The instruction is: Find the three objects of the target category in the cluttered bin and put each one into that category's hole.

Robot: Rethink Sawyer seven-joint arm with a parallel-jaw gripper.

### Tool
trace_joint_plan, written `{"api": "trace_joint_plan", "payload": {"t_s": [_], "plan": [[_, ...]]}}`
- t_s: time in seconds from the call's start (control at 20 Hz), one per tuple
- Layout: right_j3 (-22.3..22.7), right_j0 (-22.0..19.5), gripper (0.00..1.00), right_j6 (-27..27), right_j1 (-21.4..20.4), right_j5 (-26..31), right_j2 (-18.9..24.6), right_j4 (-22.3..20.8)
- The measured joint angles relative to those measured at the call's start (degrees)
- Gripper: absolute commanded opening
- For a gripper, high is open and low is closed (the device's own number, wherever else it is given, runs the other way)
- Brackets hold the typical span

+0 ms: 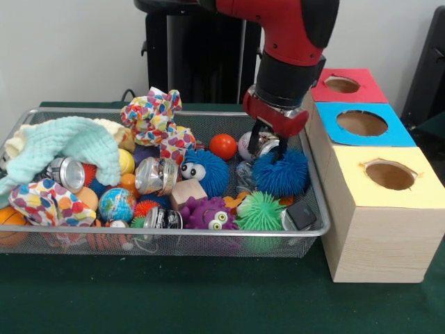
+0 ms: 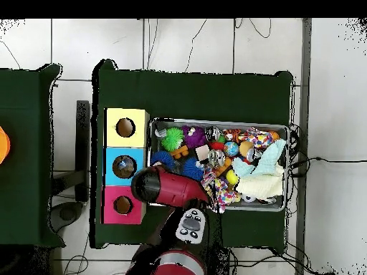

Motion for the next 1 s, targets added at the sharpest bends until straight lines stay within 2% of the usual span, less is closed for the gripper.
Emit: {"api": "trace_joint_plan", "payload": {"t_s": [0.3,0.7,1.0], "plan": [[-0.01,4.07,1.0,0.04,0.74,-0.19,-3.02,4.77],[-0.02,4.86,1.0,0.04,1.11,-0.19,-4.38,7.77],[-0.09,4.85,1.0,0.04,1.38,-0.19,-5.05,8.38]]}}
